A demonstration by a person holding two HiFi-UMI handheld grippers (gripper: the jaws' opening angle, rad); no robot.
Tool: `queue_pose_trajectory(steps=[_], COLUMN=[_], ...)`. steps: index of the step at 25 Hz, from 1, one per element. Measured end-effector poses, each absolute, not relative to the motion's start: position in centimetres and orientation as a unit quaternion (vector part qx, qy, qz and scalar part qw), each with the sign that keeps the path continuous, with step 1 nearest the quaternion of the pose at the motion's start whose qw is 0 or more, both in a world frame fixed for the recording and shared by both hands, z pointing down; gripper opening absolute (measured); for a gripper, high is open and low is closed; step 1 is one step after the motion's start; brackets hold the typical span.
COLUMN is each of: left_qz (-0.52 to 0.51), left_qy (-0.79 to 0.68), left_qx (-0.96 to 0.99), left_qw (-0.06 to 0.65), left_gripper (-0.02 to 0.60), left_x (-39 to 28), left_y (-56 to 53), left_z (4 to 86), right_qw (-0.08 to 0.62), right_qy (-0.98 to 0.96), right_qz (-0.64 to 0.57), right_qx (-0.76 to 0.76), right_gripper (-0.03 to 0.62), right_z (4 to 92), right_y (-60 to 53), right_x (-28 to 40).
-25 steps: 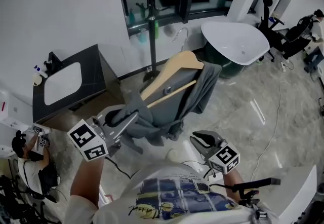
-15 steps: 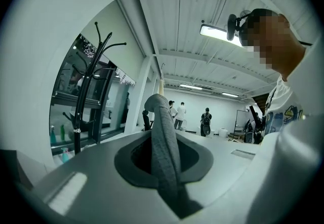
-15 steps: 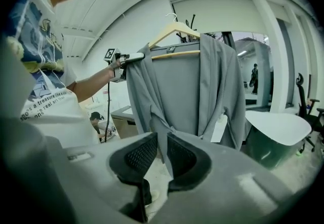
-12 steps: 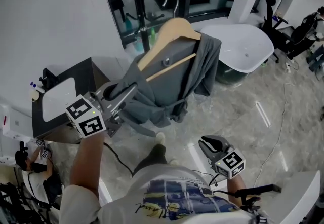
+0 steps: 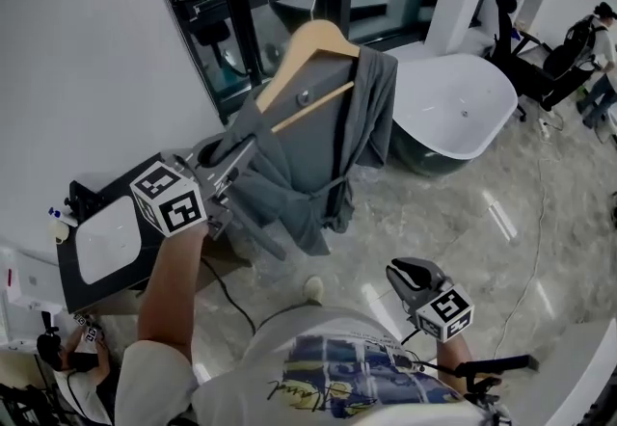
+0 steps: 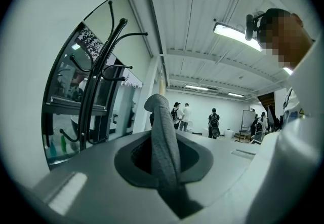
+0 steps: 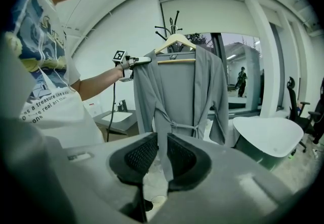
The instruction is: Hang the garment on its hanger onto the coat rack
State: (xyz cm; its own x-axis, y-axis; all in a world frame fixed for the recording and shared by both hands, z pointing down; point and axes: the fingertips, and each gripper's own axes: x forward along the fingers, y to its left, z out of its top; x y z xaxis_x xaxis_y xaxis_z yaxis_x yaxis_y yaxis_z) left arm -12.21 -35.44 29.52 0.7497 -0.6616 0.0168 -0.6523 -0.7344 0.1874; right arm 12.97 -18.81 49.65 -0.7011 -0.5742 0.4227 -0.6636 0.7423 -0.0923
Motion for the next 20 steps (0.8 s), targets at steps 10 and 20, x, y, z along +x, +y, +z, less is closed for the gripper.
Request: queue_pose_trajectory(steps=[10, 20], left_qz=[-0.027, -0.023], left_qy=[-0.379, -0.404], left_qx=[0.92, 0.908], left_qw=[0.099, 0.106], left_gripper=[0.04, 0.04], left_x=[-15.6, -18.7], left_y=[-45.8, -50.3], left_z=[31.2, 33.4], right_qw=[0.187, 0.199], right_qy=[-0.899, -0.893], right_qz=[0.129, 0.125], right_qx=[0.374, 0.384], right_gripper=[0.061, 0.061], right_z=[49.4, 49.1], right_y=[-24.9, -27.9], right_x=[12.3, 12.1])
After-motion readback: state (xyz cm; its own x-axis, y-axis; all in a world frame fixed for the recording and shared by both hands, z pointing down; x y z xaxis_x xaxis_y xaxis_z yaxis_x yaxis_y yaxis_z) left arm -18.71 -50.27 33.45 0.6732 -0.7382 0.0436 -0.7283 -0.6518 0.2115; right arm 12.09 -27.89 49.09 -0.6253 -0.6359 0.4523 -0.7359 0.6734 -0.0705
